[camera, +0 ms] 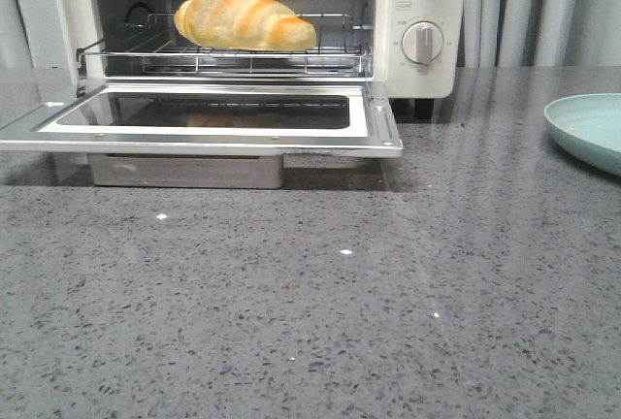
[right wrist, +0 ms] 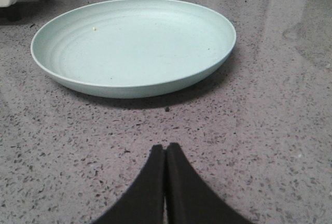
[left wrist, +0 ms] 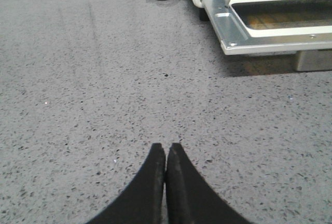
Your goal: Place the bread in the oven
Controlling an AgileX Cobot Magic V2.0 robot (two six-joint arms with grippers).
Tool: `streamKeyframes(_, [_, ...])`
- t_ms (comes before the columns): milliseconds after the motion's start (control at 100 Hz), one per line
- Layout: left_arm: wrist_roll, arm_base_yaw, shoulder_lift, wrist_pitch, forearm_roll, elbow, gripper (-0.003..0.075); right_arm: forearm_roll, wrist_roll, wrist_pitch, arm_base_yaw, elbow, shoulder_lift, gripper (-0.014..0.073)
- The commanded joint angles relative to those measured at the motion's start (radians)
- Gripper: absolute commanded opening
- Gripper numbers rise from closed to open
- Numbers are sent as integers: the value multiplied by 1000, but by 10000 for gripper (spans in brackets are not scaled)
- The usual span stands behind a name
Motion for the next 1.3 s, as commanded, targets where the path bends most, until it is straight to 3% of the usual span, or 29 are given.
streamKeyframes(0, [1, 14, -28, -67, -3, 23, -22, 0, 1, -26, -4, 26, -21, -75])
streamKeyframes(1290, [-52, 26, -28, -64, -26, 23, -22, 0, 1, -26, -4, 26, -21, -75])
